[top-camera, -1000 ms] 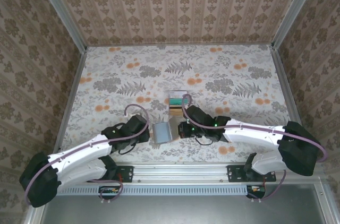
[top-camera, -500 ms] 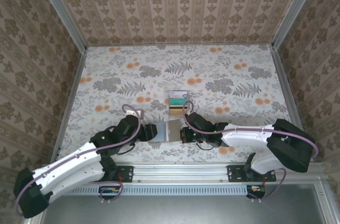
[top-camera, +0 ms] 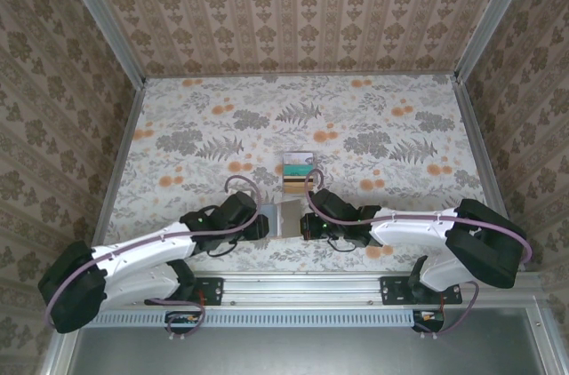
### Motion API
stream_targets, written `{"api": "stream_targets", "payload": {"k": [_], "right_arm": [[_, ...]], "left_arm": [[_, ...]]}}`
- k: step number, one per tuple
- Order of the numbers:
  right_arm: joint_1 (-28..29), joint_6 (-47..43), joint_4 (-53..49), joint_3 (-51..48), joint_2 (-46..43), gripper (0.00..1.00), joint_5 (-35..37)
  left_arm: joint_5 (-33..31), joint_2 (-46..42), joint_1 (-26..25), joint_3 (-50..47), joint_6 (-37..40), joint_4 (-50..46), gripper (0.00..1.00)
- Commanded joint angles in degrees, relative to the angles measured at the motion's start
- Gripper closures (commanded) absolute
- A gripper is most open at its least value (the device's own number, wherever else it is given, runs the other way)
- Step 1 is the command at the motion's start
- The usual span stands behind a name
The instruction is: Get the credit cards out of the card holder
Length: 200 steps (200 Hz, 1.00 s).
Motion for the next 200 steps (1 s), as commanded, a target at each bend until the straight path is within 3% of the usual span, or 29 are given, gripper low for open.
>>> {"api": "stream_targets", "payload": {"k": [1,100,166,200], "right_arm": [[0.5,0.5,1.1,-0.3,-0.5,1.00,1.2],[0.7,0.7,1.4,-0.1,-0.3,1.00,1.0],[0.8,0.9,1.4,-0.2,-0.2,1.00,1.3],[0.8,1.0,1.6,-0.1,0.4,1.00,1.0]], "left_arm": [[0.2,0.5,0.8,0.8,-0.9,0.6,0.54],[2.5,4.5,1.6,0.4,-0.5,3.2,0.56],[-1.8,1.5,1.4,1.0,-1.7,-2.5,0.56],[-0.8,2.6,1.4,0.2,-1.9,-1.4,0.56]]}}
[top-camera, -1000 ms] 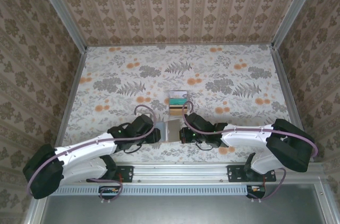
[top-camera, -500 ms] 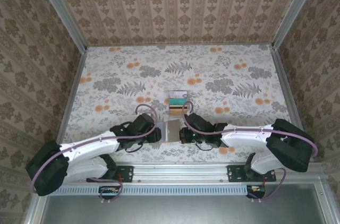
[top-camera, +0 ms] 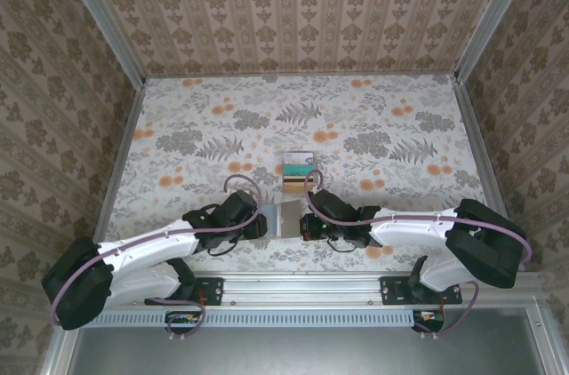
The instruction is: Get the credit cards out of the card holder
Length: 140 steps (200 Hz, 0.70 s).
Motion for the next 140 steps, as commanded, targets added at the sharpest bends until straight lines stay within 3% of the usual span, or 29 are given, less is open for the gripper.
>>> {"api": "stream_targets", "payload": {"k": [1,100,140], "right_arm": [[0.4,0.8,1.3,-0.1,0.4,1.00,0.8],[0.5,0.7,1.0,0.6,1.0,1.00,0.7],[0.5,0.7,0.9,0.6,1.1,1.00,0.7]], "left_arm": [[-0.5,0.3,0.2,0.3,-1.0,-1.6,0.56],[2.9,1.1,-1.1,1.2,1.9,3.7,0.59],[3.3,-0.6,-1.8,1.1,2.5,5.0,0.55]]}}
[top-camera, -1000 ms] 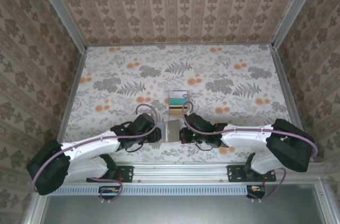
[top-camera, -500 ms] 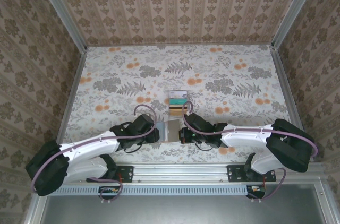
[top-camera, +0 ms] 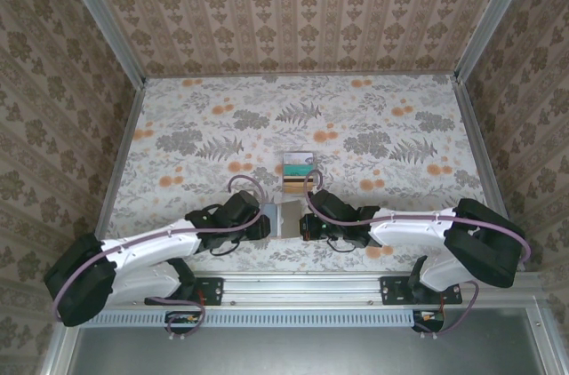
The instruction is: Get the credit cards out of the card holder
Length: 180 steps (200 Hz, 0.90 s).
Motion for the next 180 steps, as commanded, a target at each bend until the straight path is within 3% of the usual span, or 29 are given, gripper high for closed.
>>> {"api": "stream_targets", "payload": {"k": [1,87,180], "right_arm": [[0.5,0.7,0.8,0.7,0.6,1.00,0.7],[0.6,1.0,1.1,0.6,1.1,1.00,0.6],[0.8,1.4,1.5,0.3,1.1,1.00,0.8]], "left_arm": [[1.3,-1.6,-0.7,1.0,1.5,2.4,0.54],[1.9,-1.9,-1.2,1.1,2.4,2.6,0.03],[1.6,-2.4,-2.6,3.8,3.4,0.4,0.01]]}}
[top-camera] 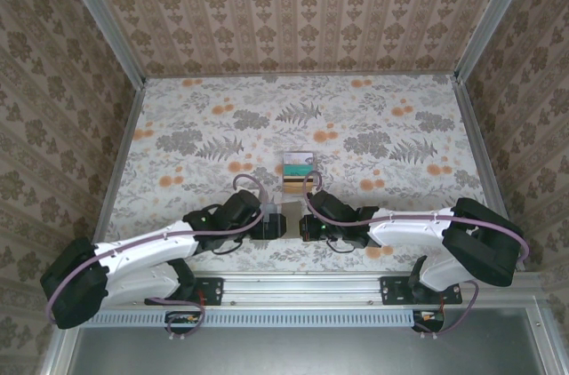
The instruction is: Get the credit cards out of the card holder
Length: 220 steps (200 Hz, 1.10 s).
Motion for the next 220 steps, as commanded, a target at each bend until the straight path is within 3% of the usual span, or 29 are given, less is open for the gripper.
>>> {"api": "stream_targets", "payload": {"k": [1,71,220], "right_arm": [[0.4,1.1,1.3,0.3,0.7,1.00,0.8],[0.6,1.1,1.3,0.2,0.6,1.00,0.8],[0.8,1.3,1.5,0.3,0.9,1.00,0.9]], "left_arm": [[-0.1,-0.3,-0.6,2.2,1.4,-1.2,0.01],[-4.4,2.4,-0.4,2.4,-0.4,-4.7,0.02],[-2.6,2.2,-0.5,2.0,0.2,-2.6,0.05]]}}
